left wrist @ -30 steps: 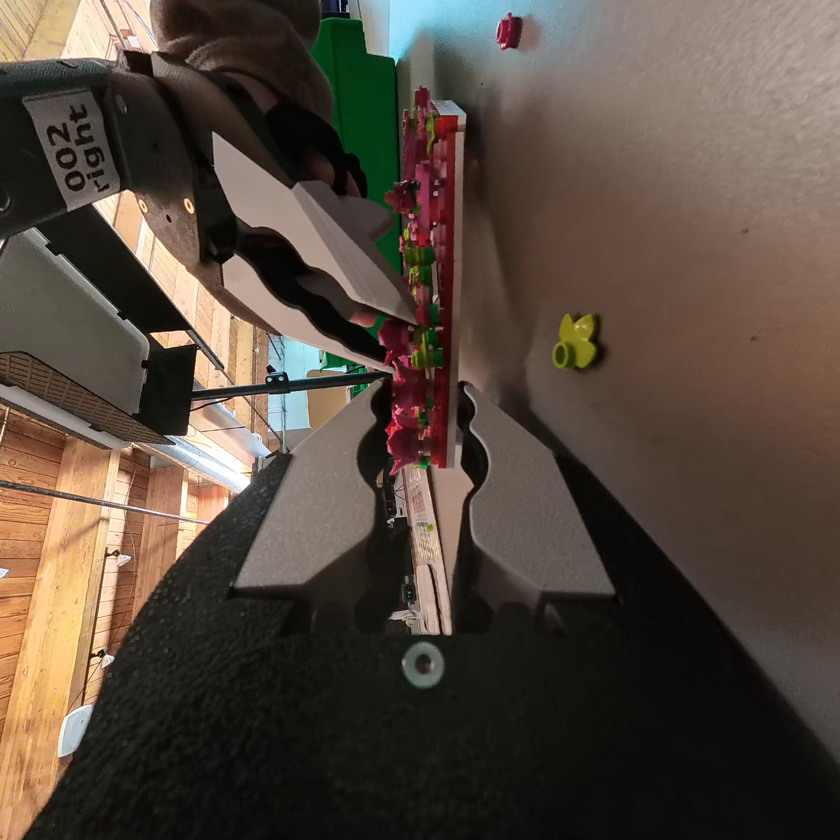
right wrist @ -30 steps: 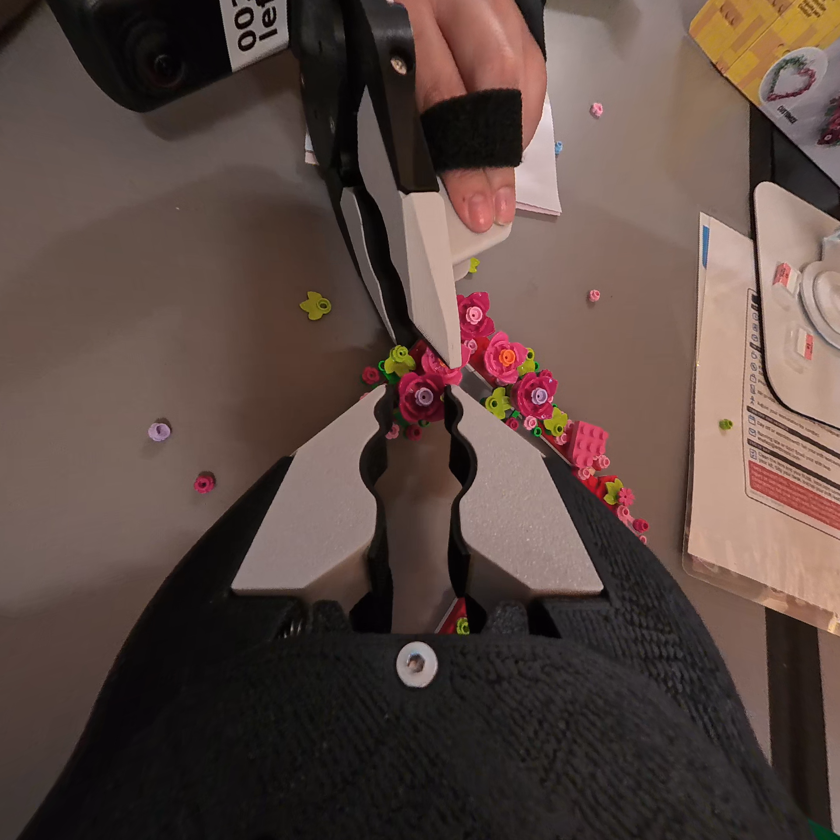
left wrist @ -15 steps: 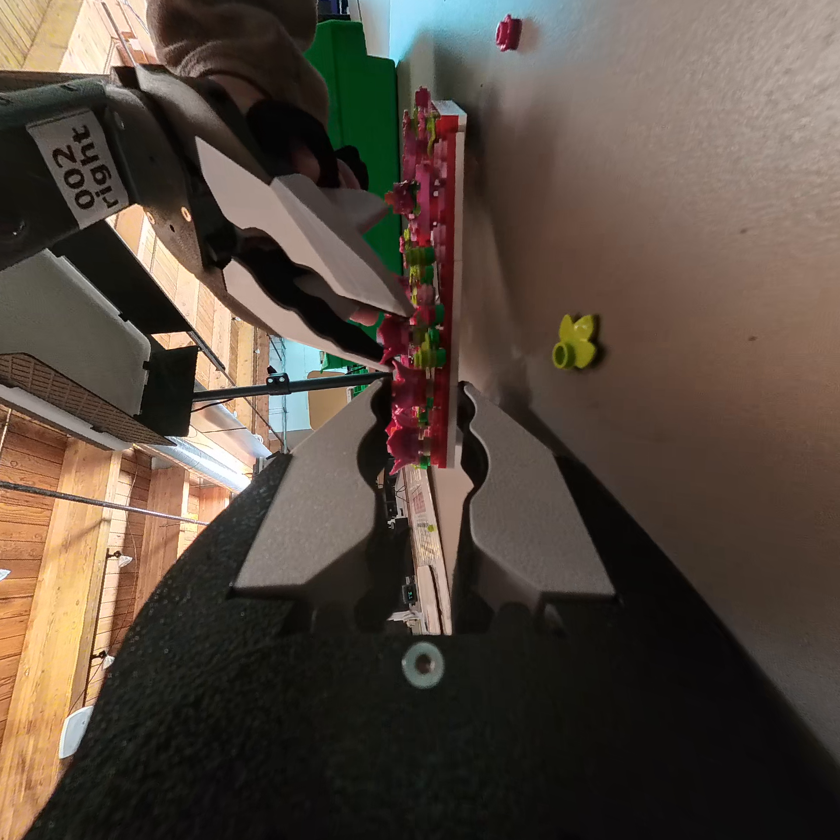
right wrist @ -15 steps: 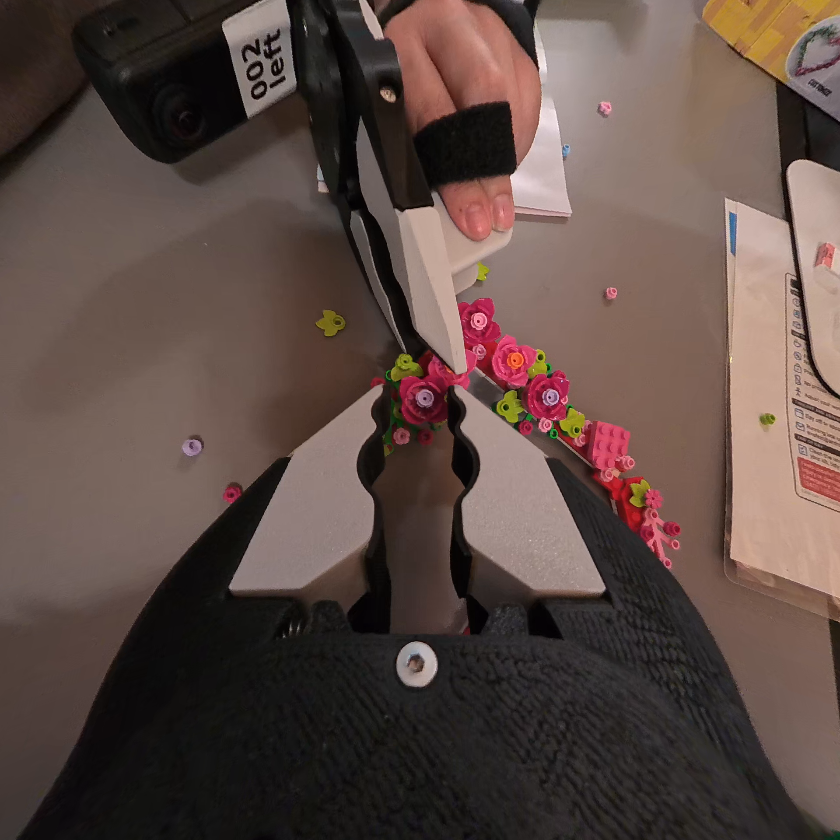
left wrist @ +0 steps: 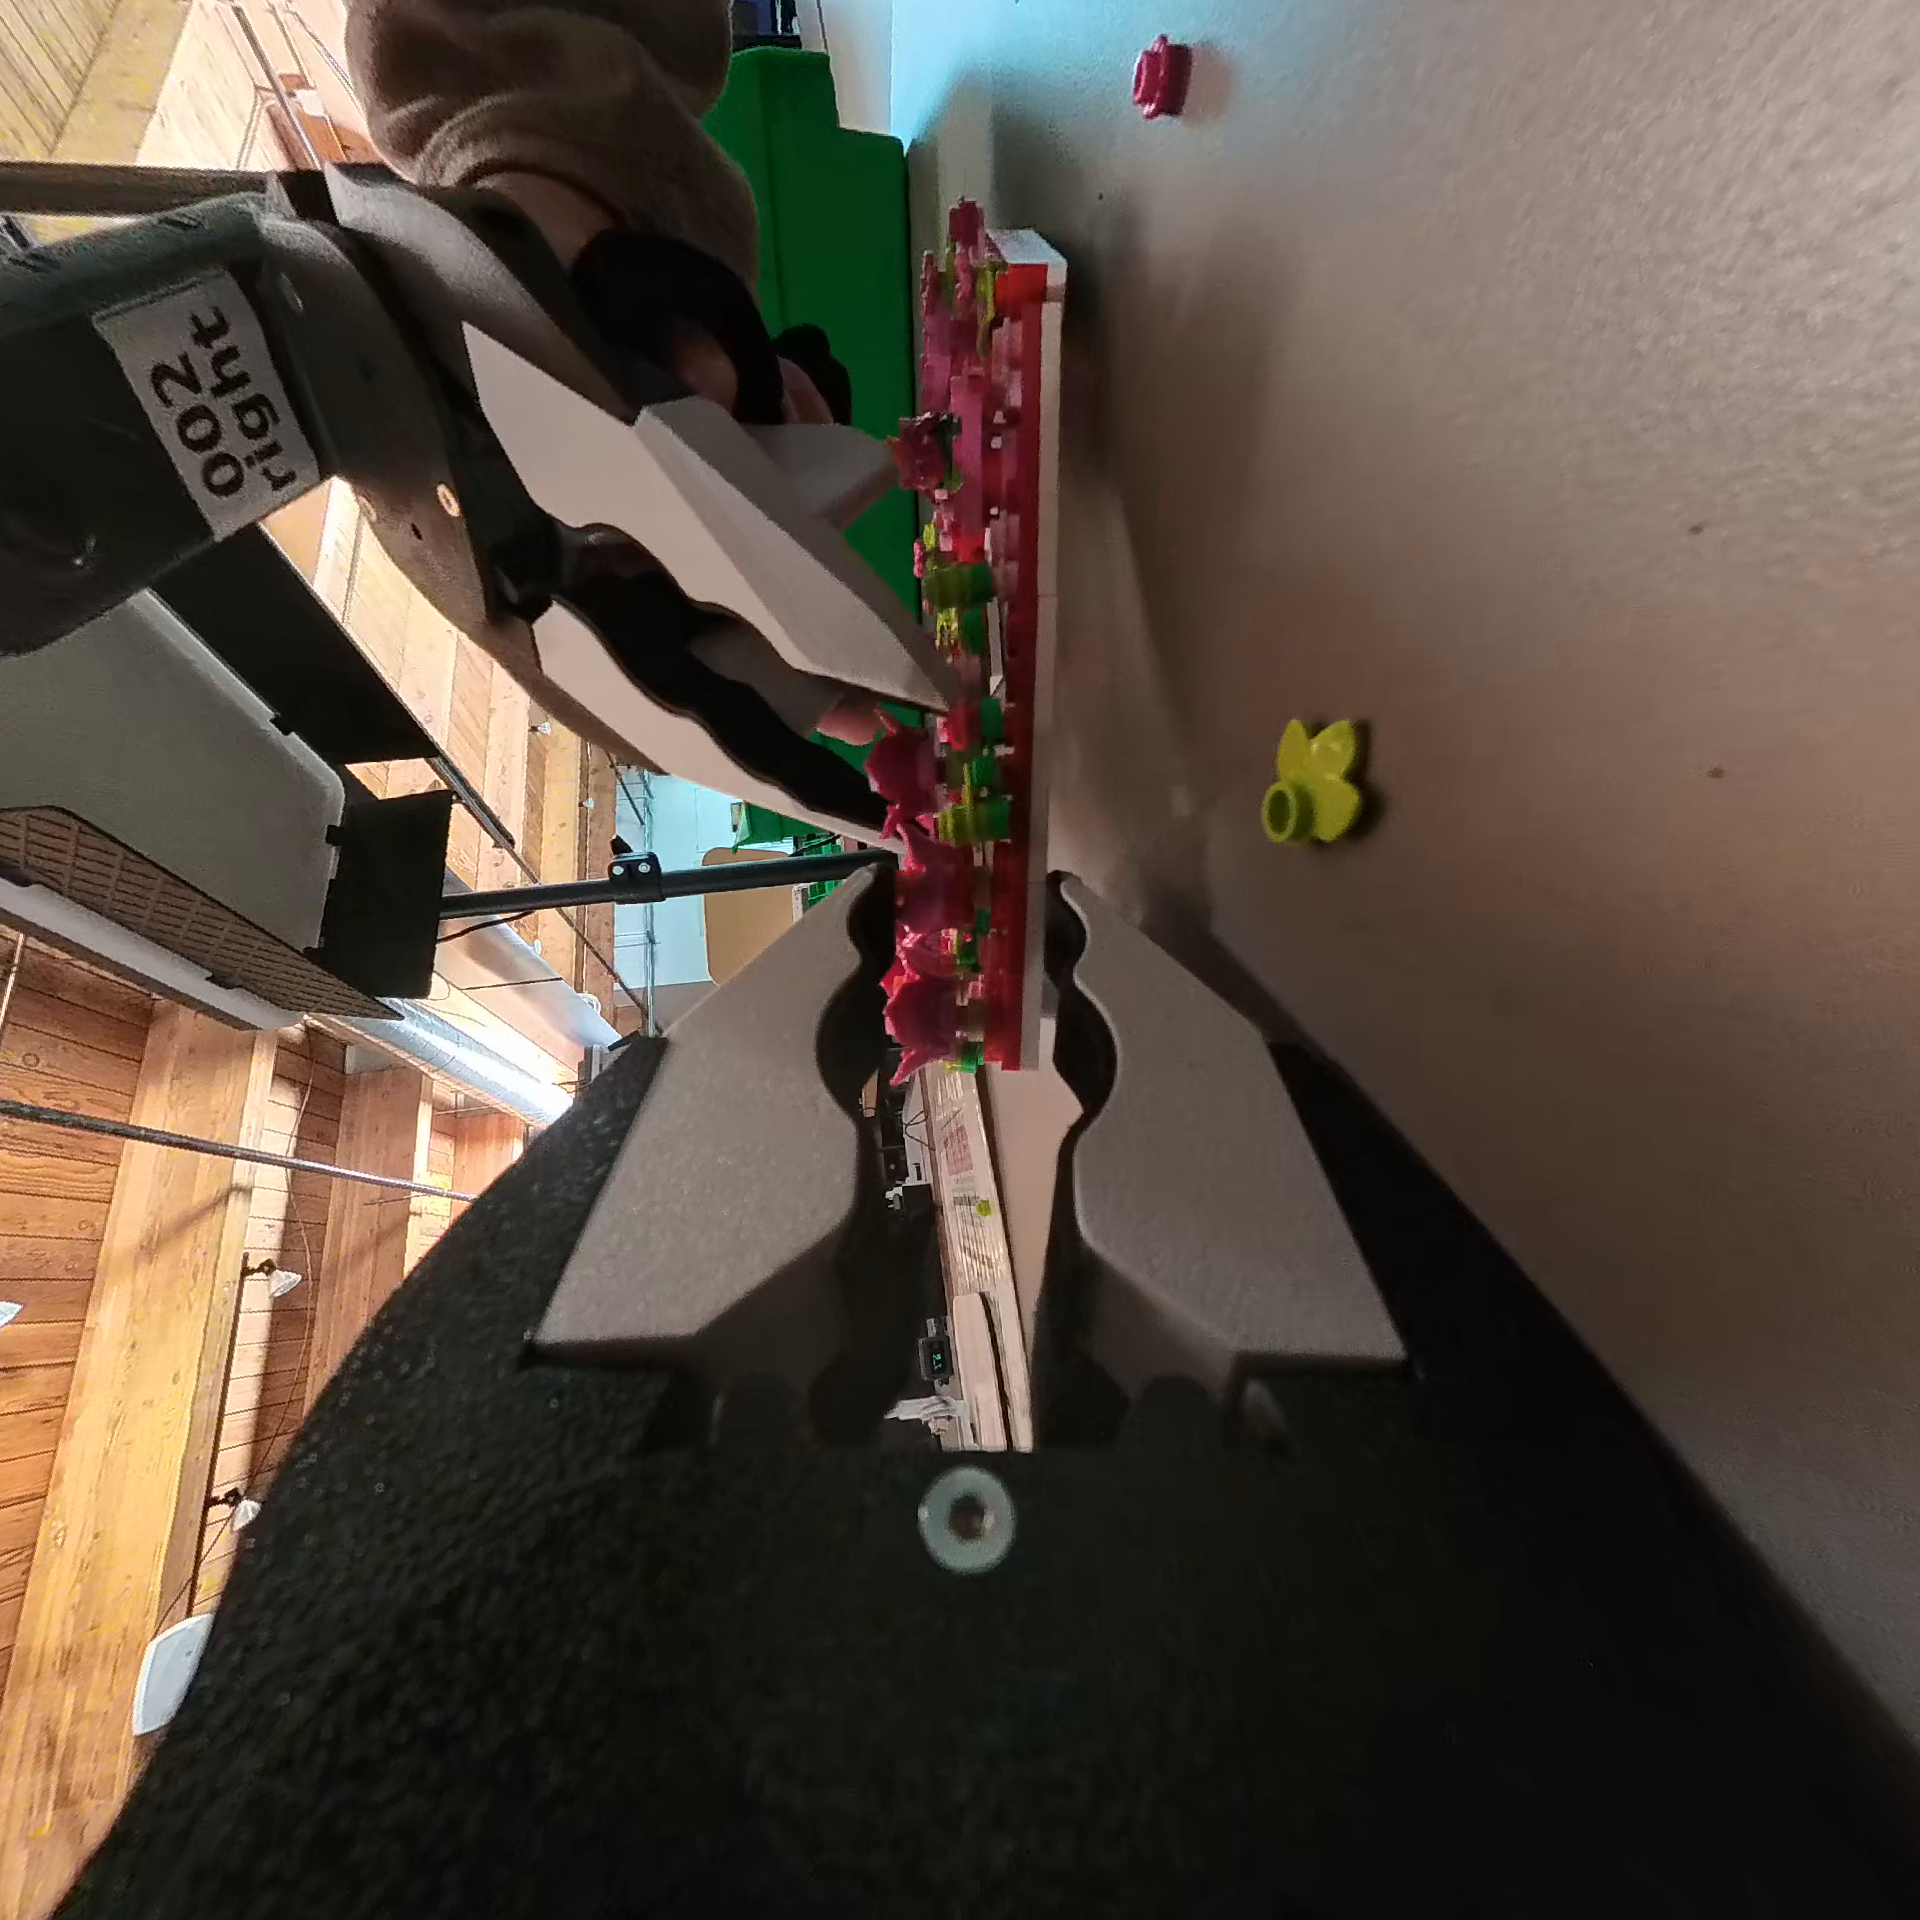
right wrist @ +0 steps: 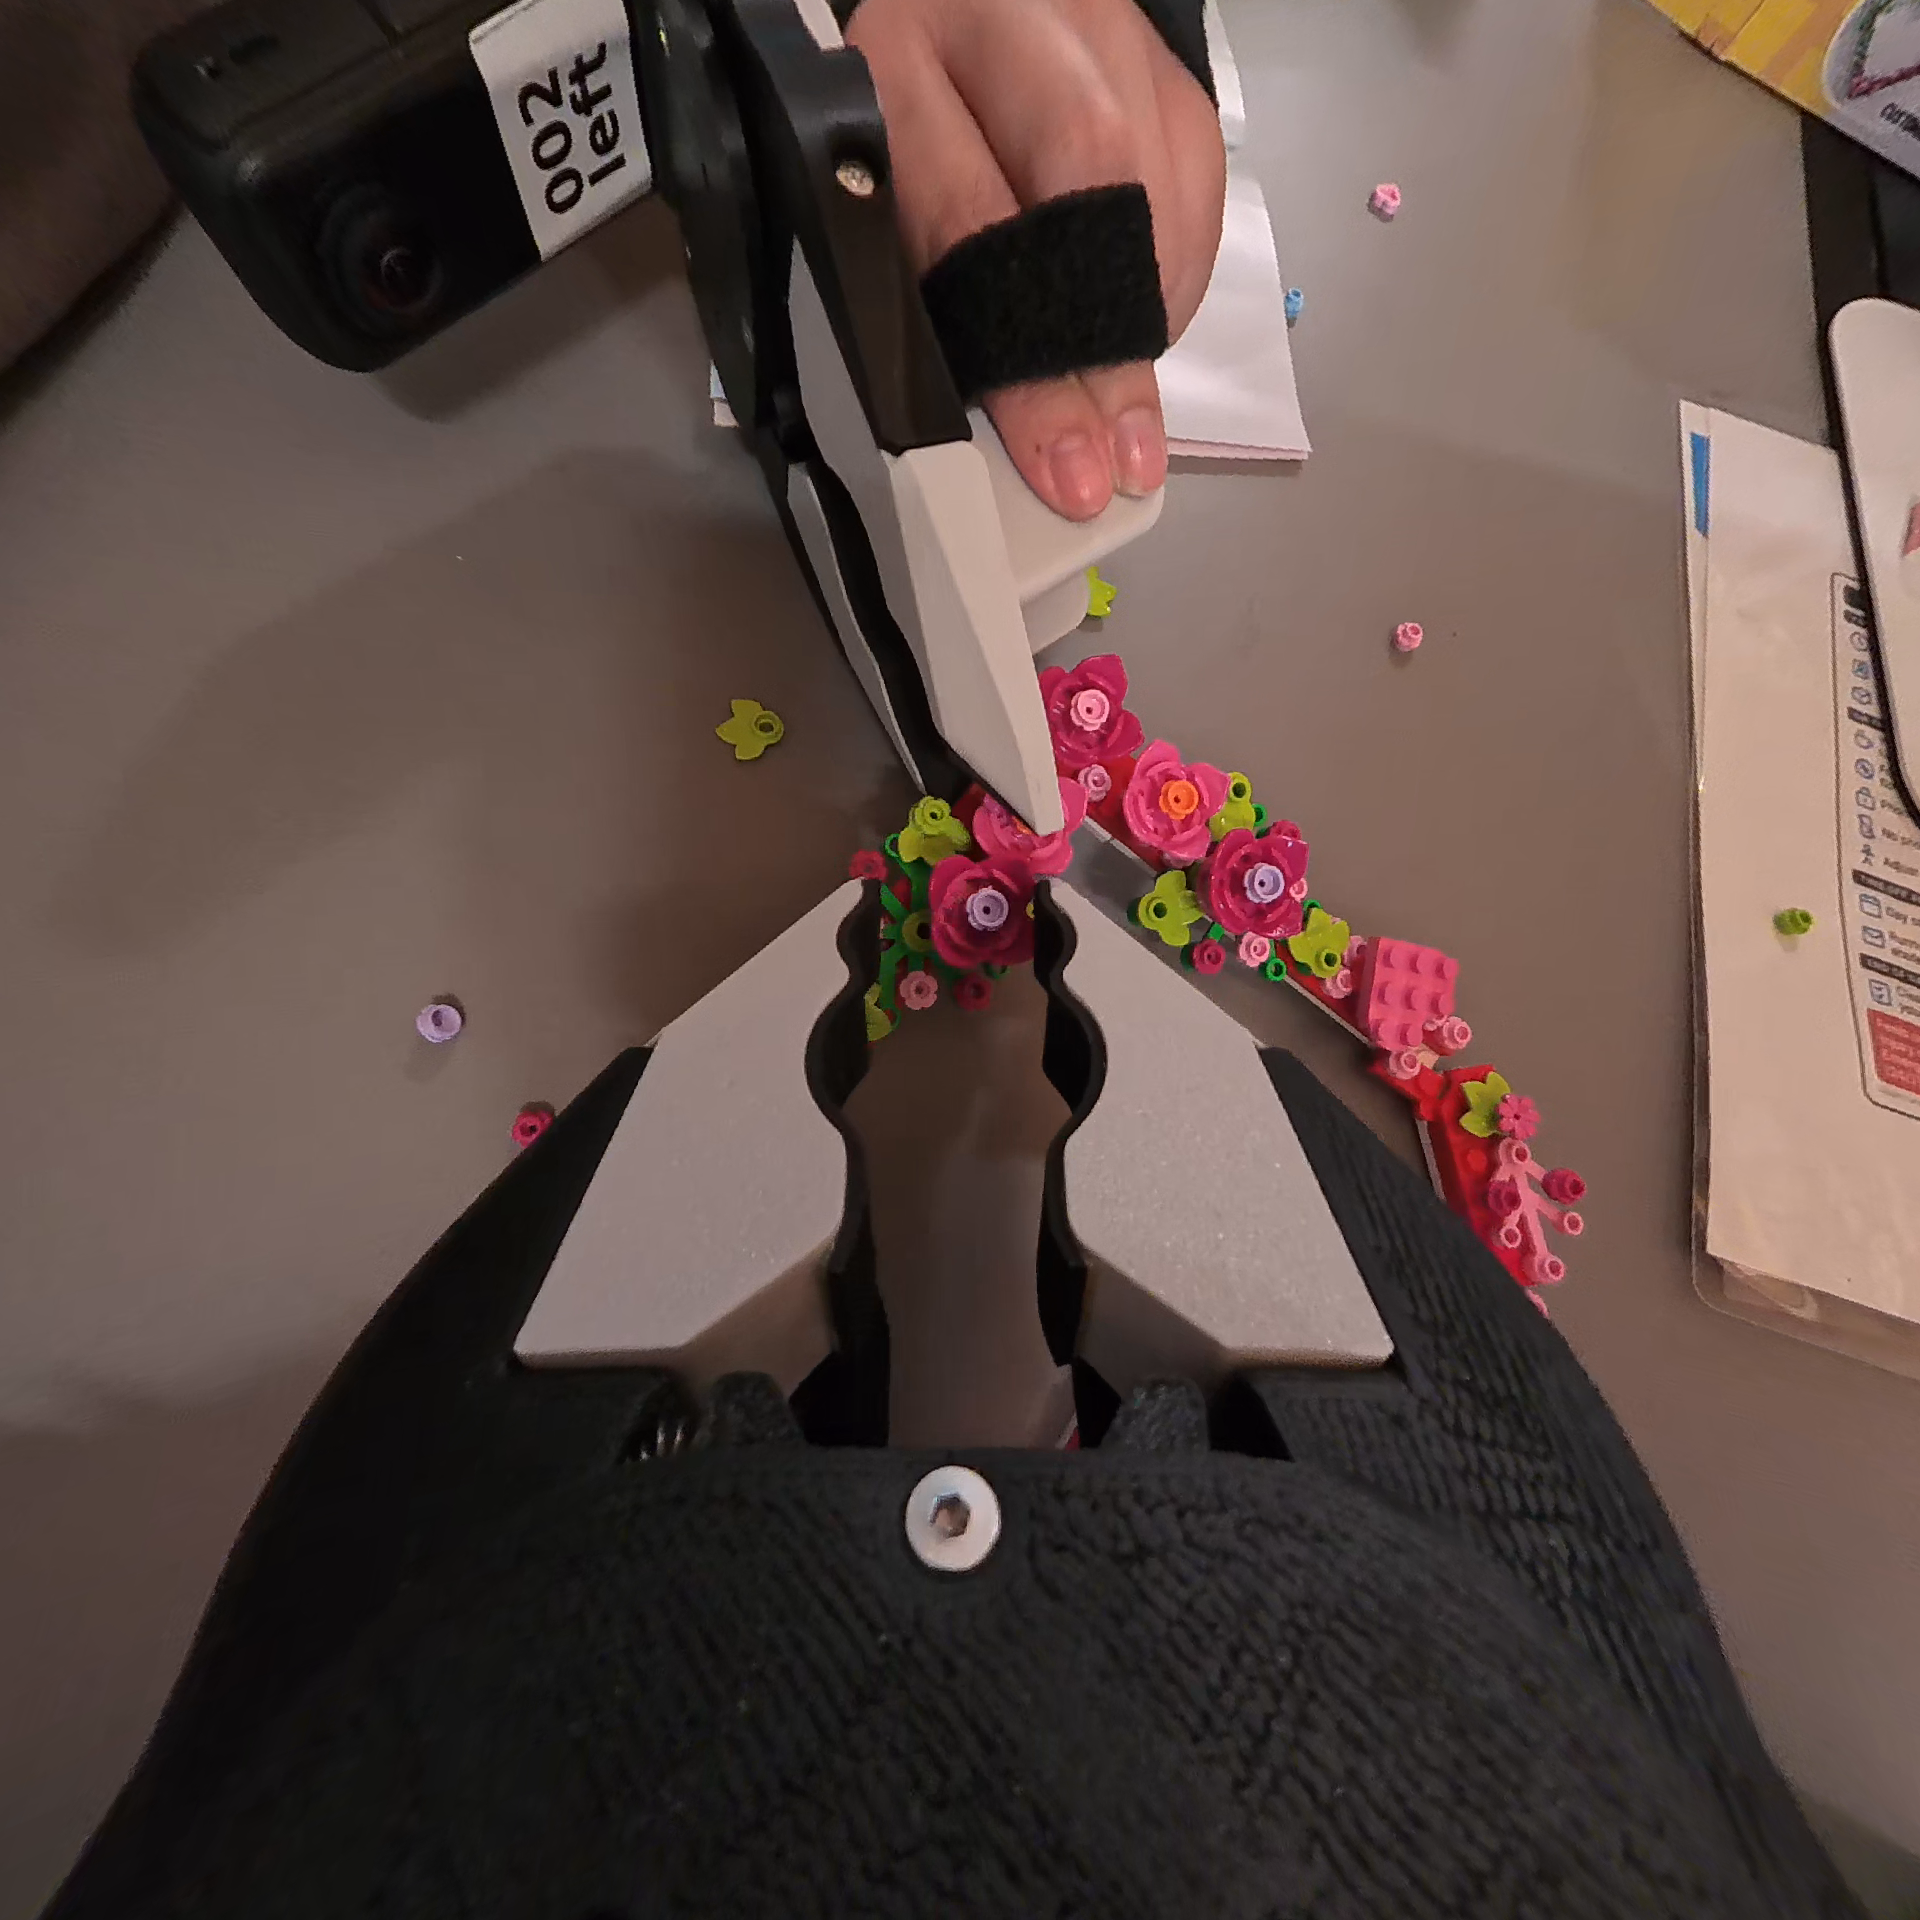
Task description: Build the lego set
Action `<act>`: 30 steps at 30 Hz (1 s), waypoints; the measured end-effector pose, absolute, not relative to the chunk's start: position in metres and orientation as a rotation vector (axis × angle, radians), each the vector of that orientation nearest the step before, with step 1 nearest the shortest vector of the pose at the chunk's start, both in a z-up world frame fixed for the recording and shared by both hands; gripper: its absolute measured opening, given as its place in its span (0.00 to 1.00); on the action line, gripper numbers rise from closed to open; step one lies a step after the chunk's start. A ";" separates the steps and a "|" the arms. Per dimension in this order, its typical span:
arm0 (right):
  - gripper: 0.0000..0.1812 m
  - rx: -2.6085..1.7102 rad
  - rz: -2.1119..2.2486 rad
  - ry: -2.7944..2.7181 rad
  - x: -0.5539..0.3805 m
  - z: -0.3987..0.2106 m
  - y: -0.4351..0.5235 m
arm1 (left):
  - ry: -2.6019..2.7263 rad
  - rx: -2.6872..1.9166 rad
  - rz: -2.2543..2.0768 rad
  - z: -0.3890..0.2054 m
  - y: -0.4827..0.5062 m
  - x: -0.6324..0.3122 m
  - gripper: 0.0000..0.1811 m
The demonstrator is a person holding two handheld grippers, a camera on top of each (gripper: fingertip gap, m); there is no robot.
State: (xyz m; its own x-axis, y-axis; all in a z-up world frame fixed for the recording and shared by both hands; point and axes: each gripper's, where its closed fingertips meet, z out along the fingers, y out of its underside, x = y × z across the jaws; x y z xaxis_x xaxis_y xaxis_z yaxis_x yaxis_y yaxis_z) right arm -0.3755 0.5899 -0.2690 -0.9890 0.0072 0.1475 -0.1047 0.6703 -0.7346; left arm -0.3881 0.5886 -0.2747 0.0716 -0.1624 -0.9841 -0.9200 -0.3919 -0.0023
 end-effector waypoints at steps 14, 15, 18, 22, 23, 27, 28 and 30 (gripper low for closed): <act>0.22 0.033 1.250 -2.784 -0.371 -0.271 0.591 | 1.093 -1.655 1.382 -0.275 0.589 -0.388 0.14; 0.23 0.026 1.250 -2.788 -0.370 -0.271 0.592 | 1.093 -1.655 1.381 -0.275 0.589 -0.388 0.14; 0.28 0.007 1.247 -2.793 -0.367 -0.273 0.592 | 1.094 -1.654 1.382 -0.274 0.589 -0.388 0.14; 0.29 0.033 1.190 -2.741 -0.366 -0.276 0.594 | 1.096 -1.653 1.379 -0.275 0.589 -0.387 0.14; 0.30 0.040 1.157 -2.730 -0.366 -0.278 0.595 | 1.096 -1.654 1.379 -0.274 0.589 -0.387 0.14; 0.30 0.061 1.077 -2.659 -0.367 -0.281 0.595 | 1.098 -1.653 1.377 -0.275 0.589 -0.387 0.14; 0.30 0.057 1.064 -2.637 -0.367 -0.281 0.595 | 1.098 -1.652 1.378 -0.274 0.589 -0.387 0.14; 0.29 0.055 1.022 -2.579 -0.368 -0.281 0.595 | 1.098 -1.652 1.377 -0.274 0.589 -0.387 0.14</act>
